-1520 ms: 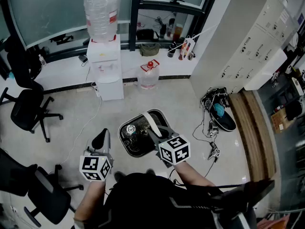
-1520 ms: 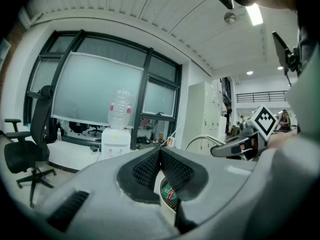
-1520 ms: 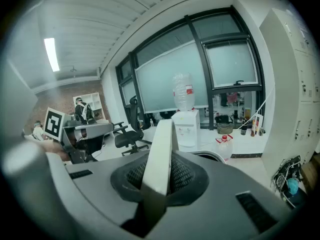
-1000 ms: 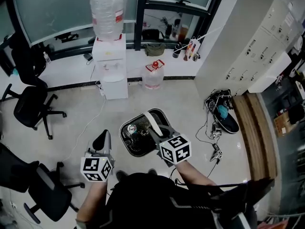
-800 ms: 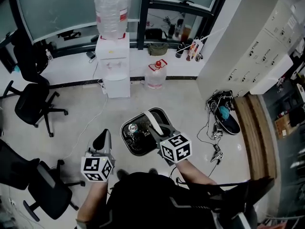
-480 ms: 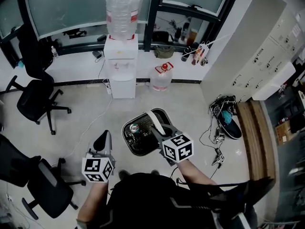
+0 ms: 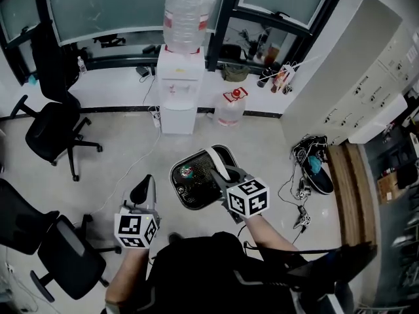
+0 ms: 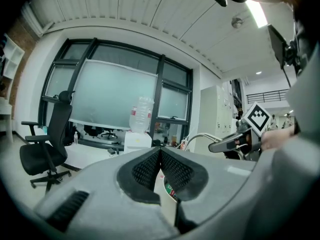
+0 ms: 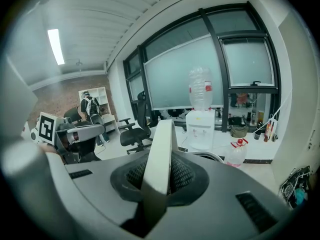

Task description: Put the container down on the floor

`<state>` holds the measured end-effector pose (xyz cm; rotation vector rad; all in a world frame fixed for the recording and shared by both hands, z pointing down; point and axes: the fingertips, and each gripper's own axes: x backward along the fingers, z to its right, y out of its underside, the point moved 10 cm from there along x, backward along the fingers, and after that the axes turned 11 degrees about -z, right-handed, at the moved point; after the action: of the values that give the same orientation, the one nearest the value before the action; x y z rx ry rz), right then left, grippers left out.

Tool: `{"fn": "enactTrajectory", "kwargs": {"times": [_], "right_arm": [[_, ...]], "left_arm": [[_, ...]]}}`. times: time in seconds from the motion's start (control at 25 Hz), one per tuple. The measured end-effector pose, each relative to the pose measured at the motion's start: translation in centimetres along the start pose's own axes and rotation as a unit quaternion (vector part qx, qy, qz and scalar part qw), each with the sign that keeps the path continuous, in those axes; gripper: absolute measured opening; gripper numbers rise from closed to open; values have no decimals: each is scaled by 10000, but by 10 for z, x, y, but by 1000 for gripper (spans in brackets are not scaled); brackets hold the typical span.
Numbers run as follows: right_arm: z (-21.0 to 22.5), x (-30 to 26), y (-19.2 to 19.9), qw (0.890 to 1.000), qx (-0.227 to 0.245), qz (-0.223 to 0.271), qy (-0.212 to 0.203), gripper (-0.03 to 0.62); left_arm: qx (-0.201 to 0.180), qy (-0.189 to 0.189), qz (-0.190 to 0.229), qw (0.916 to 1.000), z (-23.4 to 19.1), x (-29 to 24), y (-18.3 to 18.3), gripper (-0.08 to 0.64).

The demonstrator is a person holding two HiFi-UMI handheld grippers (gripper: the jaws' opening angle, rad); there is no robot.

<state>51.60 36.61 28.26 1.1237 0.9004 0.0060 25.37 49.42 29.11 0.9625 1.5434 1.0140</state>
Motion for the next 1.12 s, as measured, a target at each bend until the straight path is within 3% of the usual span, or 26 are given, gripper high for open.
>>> {"fn": "enactTrajectory", "kwargs": {"times": [0.48,1.12], "right_arm": [[-17,-46,-32,9997,153,-113,-180,41],[30,-140,-107,9946,542,-168,-871,41]], "left_arm": [[133,-61,-4,9999,-42,0,2,8],[121,-667,-93,9977,-90,-86,-42,8]]}}
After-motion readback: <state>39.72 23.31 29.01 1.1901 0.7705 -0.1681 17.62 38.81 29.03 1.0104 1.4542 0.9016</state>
